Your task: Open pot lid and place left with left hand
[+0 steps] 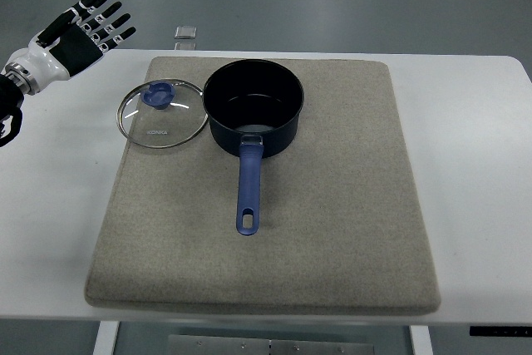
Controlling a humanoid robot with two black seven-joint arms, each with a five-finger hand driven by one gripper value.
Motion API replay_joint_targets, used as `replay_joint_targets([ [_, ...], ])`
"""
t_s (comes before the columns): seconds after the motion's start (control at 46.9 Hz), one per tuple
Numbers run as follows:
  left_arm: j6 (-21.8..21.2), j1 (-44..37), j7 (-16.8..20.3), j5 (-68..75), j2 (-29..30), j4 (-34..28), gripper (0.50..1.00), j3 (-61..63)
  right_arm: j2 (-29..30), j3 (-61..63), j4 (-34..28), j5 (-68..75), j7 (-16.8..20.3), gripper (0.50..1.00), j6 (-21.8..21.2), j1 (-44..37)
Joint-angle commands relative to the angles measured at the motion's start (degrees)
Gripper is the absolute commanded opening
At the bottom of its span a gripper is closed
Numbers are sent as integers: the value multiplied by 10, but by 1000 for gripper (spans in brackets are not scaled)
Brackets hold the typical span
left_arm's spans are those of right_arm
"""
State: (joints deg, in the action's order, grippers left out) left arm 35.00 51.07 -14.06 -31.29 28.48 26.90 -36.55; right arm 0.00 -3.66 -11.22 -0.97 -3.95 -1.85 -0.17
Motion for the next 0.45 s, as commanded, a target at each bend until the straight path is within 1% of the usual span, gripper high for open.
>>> replay_joint_targets([
  [0.0,0,1,0,0,1,0,992,-1,0,1,0,0,0,917,0,0],
  [0.426,0,1,0,0,3,0,992,-1,0,-1,-1,-2,5,917,-2,0],
])
